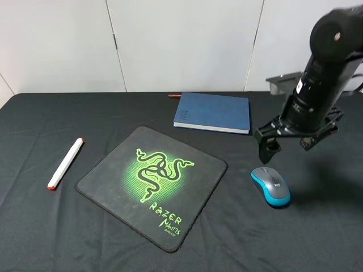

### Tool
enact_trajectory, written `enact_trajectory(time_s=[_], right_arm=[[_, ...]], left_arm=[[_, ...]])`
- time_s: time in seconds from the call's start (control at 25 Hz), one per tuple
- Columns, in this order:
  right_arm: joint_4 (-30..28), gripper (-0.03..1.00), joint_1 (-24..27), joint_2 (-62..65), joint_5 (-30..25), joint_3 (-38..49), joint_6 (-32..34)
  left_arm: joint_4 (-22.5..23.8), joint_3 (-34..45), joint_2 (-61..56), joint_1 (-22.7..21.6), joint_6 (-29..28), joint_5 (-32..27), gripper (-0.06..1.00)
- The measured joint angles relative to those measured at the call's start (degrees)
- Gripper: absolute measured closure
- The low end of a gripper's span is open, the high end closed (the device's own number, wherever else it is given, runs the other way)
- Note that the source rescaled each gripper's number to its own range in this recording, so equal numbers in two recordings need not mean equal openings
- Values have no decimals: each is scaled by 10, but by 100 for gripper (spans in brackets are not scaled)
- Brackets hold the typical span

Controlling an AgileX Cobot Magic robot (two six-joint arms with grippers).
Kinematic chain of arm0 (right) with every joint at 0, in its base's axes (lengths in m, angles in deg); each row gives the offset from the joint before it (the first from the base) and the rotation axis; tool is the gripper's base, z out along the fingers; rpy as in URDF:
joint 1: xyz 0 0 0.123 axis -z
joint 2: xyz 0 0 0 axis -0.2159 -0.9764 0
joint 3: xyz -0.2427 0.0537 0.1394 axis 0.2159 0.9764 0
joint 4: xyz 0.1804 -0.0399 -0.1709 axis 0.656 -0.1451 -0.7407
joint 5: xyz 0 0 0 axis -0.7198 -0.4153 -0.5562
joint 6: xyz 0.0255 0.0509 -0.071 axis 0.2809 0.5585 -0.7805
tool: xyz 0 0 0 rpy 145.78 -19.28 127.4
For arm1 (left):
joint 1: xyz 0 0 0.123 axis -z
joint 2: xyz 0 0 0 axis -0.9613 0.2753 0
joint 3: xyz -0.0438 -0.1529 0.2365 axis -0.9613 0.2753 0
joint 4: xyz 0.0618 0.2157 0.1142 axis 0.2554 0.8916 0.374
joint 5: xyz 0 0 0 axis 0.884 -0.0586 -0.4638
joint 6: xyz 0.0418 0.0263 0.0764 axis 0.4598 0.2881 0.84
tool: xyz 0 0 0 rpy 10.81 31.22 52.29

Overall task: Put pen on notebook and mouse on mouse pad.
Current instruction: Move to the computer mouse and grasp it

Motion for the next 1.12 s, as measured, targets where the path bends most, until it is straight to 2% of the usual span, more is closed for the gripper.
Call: enact_trajectory(time_s=[0.52, 0.84, 1.12], right_arm=[[52, -3, 0, -31, 106, 86, -29], [83, -3, 0, -80, 123, 86, -59], [86, -3, 0, -83, 141, 86, -60]], left_arm=[[0, 0, 0, 0, 0, 0, -5], [0, 0, 0, 0, 0, 0, -5], [0, 0, 0, 0, 0, 0, -5]])
